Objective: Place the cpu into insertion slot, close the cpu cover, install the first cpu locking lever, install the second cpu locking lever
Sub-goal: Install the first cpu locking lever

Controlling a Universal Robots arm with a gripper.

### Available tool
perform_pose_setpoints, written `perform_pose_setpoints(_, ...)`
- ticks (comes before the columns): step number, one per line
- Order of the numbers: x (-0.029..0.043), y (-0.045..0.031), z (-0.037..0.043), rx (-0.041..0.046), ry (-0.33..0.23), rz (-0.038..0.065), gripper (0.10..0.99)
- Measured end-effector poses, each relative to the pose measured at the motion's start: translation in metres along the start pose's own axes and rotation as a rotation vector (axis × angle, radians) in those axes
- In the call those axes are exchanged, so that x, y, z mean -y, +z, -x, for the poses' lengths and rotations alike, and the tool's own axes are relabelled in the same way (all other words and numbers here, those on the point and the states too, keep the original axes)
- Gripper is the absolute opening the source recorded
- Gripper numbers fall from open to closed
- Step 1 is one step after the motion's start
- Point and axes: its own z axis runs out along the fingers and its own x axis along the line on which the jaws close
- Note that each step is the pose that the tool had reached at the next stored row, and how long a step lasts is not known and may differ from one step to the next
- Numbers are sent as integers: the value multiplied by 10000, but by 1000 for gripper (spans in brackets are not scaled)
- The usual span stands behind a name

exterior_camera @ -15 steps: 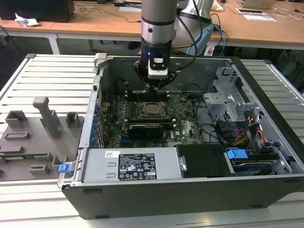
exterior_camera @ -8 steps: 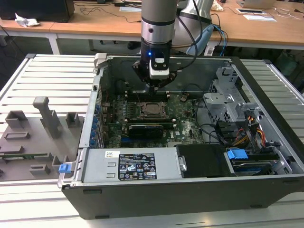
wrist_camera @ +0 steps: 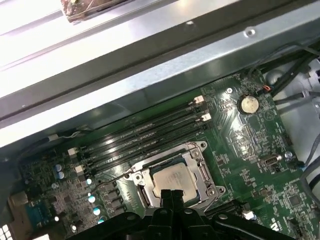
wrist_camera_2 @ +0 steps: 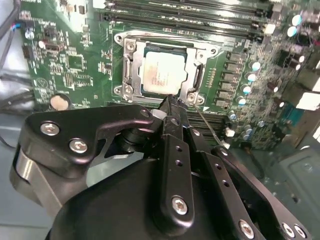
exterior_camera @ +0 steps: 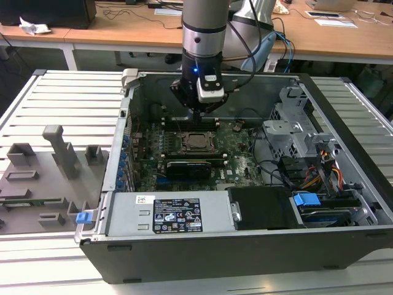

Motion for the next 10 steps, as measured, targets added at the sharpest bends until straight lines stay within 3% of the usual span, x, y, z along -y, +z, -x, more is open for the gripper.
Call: perform_pose_setpoints(10,0,1,0,-64,-1799,3,106)
